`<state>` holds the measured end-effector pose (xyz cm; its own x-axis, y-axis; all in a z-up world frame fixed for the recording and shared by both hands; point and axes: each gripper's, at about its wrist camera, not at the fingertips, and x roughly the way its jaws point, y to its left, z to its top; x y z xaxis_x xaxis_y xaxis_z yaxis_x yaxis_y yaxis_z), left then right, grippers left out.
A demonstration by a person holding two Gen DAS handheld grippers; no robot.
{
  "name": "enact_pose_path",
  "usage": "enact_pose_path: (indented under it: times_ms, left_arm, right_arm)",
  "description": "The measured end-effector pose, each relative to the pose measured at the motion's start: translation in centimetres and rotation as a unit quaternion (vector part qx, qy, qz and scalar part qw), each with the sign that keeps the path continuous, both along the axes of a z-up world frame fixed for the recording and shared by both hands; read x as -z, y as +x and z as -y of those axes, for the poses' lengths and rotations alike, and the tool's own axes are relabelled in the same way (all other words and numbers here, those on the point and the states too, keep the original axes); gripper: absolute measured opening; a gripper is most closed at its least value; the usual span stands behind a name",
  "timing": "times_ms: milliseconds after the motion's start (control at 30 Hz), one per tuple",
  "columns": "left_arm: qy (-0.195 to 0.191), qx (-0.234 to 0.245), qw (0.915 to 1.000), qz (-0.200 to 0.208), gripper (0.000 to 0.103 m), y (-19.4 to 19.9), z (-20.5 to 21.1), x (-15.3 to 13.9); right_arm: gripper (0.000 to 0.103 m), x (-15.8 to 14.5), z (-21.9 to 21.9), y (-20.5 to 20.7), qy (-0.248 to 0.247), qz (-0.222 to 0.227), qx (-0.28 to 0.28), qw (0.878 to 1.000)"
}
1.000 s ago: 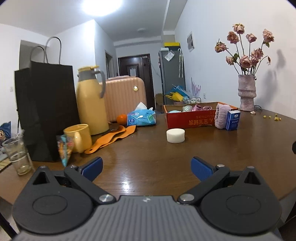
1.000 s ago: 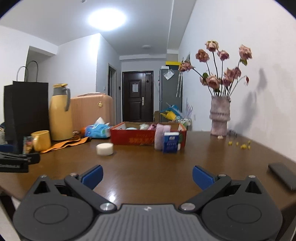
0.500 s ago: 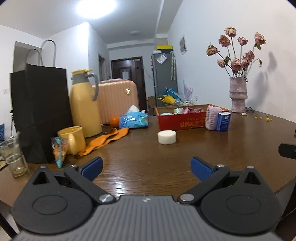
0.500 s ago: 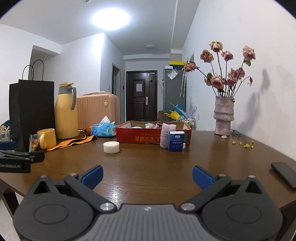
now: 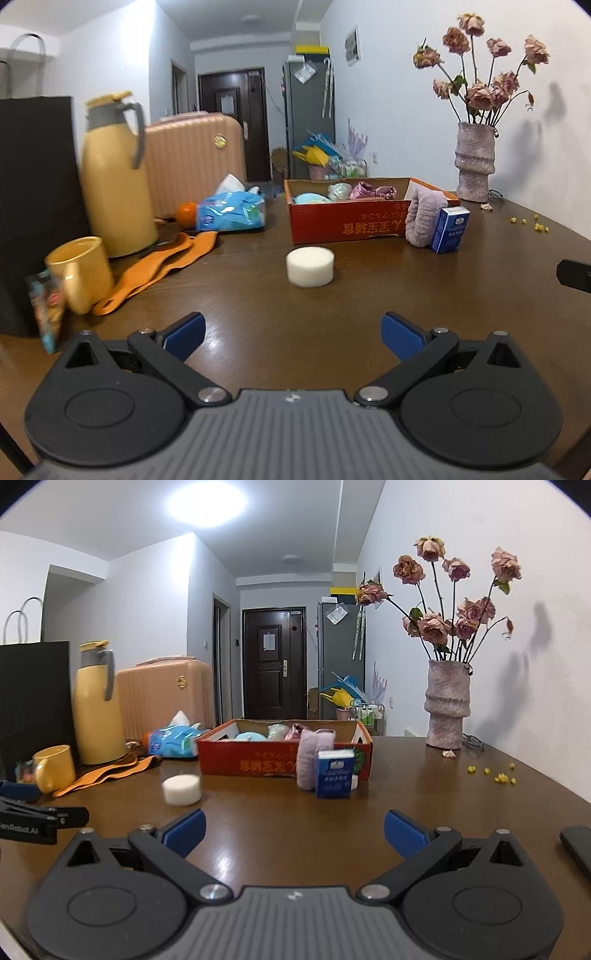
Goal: Organize soft objects
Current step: 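Move both tools onto the blue handkerchief pack and close on it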
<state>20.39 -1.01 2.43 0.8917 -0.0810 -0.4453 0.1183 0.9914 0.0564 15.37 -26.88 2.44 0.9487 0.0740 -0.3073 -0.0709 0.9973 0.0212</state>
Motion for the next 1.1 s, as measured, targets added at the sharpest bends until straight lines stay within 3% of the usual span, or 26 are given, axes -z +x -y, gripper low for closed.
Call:
enact_pose_path:
  times_ms: [267, 500, 633, 667, 733, 867, 933, 1033, 1100]
  left_arm:
    - [0.001, 0.052, 0.9986, -0.011, 0.103, 8.2, 4.8, -1.9]
    - [0.014, 0.054, 0.9976, -0.040, 0.103, 15.2, 8.4, -1.4]
    - [0.013, 0.054, 0.9966, -0.061, 0.103, 17.3, 9.2, -0.6]
    - [0.014, 0.054, 0.9962, -0.066, 0.103, 17.6, 9.3, -0.4]
    - [0.018, 0.056, 0.9957, -0.071, 0.103, 17.9, 9.7, -0.1]
    - [0.013, 0.047, 0.9963, -0.071, 0.103, 18.0, 9.4, -0.2]
    - [0.005, 0.039, 0.9968, -0.070, 0.103, 17.8, 8.7, -0.4]
    - [-0.001, 0.018, 0.9970, -0.075, 0.103, 17.2, 7.4, -0.3]
    - [-0.007, 0.006, 0.9962, -0.087, 0.103, 16.9, 6.8, -0.1]
  right_arm:
    - [0.103, -1.7, 4.1, 10.2, 0.023, -0.031, -0.004, 0.999]
    - [0.100, -0.6, 4.9, 20.6, 0.005, -0.072, -0.015, 0.997]
    - [0.080, 1.1, 5.0, 25.0, 0.010, -0.101, -0.024, 0.995]
    - [0.076, 1.5, 5.0, 25.6, 0.016, -0.106, -0.028, 0.994]
    - [0.051, 2.3, 5.0, 26.4, 0.025, -0.118, -0.037, 0.992]
    - [0.051, 2.8, 5.3, 25.3, 0.052, -0.117, -0.056, 0.990]
    - [0.051, 2.8, 5.1, 23.5, 0.075, -0.121, -0.094, 0.985]
    - [0.052, 3.5, 4.2, 20.7, 0.130, -0.138, -0.215, 0.958]
    - [0.053, 3.9, 3.4, 18.9, 0.127, -0.136, -0.255, 0.949]
